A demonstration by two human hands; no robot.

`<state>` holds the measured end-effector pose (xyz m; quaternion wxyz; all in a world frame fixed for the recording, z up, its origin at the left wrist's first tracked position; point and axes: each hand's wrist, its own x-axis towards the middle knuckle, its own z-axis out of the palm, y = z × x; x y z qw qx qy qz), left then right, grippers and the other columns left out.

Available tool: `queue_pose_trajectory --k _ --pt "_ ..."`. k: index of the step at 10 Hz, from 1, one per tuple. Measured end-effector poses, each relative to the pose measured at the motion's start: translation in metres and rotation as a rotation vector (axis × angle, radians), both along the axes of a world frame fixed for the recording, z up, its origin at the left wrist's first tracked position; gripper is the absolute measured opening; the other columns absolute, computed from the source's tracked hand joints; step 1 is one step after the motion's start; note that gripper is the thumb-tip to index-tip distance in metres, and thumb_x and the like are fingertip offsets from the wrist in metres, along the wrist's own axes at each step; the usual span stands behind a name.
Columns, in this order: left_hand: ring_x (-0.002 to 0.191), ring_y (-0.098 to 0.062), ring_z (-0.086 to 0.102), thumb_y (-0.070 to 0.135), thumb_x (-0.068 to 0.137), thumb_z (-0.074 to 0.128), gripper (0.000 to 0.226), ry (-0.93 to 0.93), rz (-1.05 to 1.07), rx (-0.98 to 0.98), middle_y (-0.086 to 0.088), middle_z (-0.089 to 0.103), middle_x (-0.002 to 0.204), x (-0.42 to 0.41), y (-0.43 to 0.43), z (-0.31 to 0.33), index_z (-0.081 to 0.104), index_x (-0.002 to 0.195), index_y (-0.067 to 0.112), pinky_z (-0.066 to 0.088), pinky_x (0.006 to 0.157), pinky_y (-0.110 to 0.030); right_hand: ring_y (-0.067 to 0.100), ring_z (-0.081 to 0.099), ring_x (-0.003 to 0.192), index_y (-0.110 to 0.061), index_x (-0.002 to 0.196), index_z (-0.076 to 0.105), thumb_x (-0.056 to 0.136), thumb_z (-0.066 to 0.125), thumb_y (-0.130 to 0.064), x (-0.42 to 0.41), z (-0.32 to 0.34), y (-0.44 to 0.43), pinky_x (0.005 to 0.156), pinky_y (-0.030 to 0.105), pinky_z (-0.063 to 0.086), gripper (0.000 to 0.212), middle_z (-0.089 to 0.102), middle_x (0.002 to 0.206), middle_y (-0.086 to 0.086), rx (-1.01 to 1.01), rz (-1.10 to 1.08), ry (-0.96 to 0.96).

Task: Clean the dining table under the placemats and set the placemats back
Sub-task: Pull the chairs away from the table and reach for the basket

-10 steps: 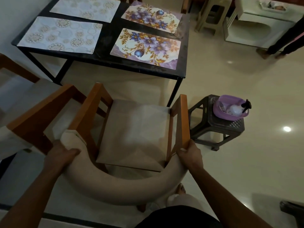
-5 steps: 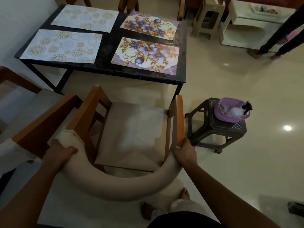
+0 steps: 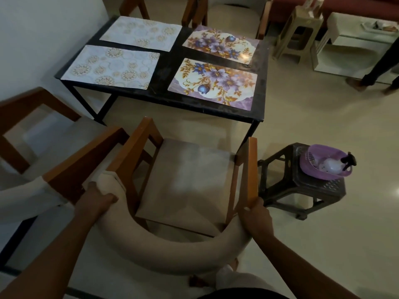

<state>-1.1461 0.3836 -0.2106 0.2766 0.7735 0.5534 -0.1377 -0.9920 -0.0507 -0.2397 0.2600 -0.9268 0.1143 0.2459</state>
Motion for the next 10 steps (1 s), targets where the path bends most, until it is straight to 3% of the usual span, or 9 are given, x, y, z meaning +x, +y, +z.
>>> queue_pose_trajectory --k 2,4,5,6,7,8,9,10 --pt "0.131 -0.052 0.053 0.031 0.085 0.082 0.093 -0.002 0.007 -0.001 -0.031 0.049 0.148 -0.001 -0.003 0.004 0.027 0.157 0.008 0.048 0.103 -0.058 0.037 0.065 0.116 -0.011 0.145 0.039 0.1 0.06 -0.027 -0.005 0.003 -0.001 0.096 0.048 0.055 0.052 0.063 0.132 0.018 0.005 0.019 0.003" --pt "0.126 -0.049 0.057 0.03 0.092 0.074 0.065 -0.006 0.055 -0.041 -0.026 0.056 0.135 0.001 -0.006 0.006 0.041 0.142 0.004 0.051 0.099 -0.054 0.036 0.064 0.113 -0.012 0.141 0.045 0.099 0.062 -0.03 -0.005 0.009 0.0 0.09 0.043 0.052 0.049 0.064 0.129 0.017 -0.026 0.004 -0.001" --pt "0.097 -0.041 0.069 0.058 0.103 0.045 0.046 -0.106 0.081 0.083 -0.013 0.065 0.1 0.004 -0.012 0.01 0.058 0.119 0.017 0.05 0.087 -0.041 0.03 0.065 0.102 -0.015 0.133 0.05 0.096 0.064 -0.032 -0.011 0.008 0.007 0.09 0.046 0.057 0.043 0.066 0.12 0.014 -0.028 -0.045 -0.007" --pt "0.101 -0.046 0.068 0.066 0.097 0.049 0.049 -0.097 0.003 0.048 -0.019 0.068 0.112 0.001 0.002 0.001 0.05 0.136 0.035 0.049 0.086 -0.045 0.027 0.06 0.097 -0.017 0.132 0.053 0.096 0.065 -0.031 -0.018 0.013 0.015 0.087 0.041 0.053 0.04 0.065 0.119 0.013 -0.012 -0.079 -0.014" --pt "0.128 -0.045 0.058 0.036 0.093 0.07 0.067 0.055 0.065 -0.034 -0.022 0.058 0.14 0.006 0.01 0.01 0.042 0.148 0.011 0.048 0.101 -0.055 0.034 0.062 0.109 -0.014 0.143 0.051 0.095 0.067 -0.029 -0.022 0.019 0.02 0.092 0.043 0.05 0.053 0.064 0.13 0.015 -0.002 -0.126 -0.017" --pt "0.13 -0.044 0.058 0.048 0.087 0.066 0.073 0.007 0.074 -0.038 -0.021 0.058 0.141 0.01 0.008 0.007 0.045 0.144 0.008 0.046 0.106 -0.057 0.036 0.061 0.121 -0.014 0.151 0.045 0.095 0.069 -0.029 -0.027 0.02 0.026 0.099 0.048 0.052 0.063 0.061 0.138 0.016 0.013 -0.182 -0.017" --pt "0.128 -0.044 0.059 0.047 0.094 0.057 0.063 0.006 0.113 -0.015 -0.023 0.059 0.139 0.01 0.004 0.002 0.05 0.142 0.006 0.044 0.11 -0.056 0.035 0.06 0.125 -0.017 0.156 0.041 0.094 0.072 -0.031 -0.028 0.022 0.027 0.103 0.05 0.052 0.07 0.058 0.144 0.015 0.022 -0.22 -0.033" --pt "0.12 -0.045 0.062 0.034 0.093 0.069 0.071 -0.069 -0.02 -0.016 -0.027 0.061 0.133 -0.007 0.006 0.011 0.039 0.149 0.001 0.049 0.101 -0.05 0.036 0.061 0.125 -0.017 0.155 0.043 0.093 0.073 -0.029 -0.028 0.022 0.026 0.103 0.051 0.052 0.069 0.059 0.144 0.015 0.022 -0.219 -0.046"
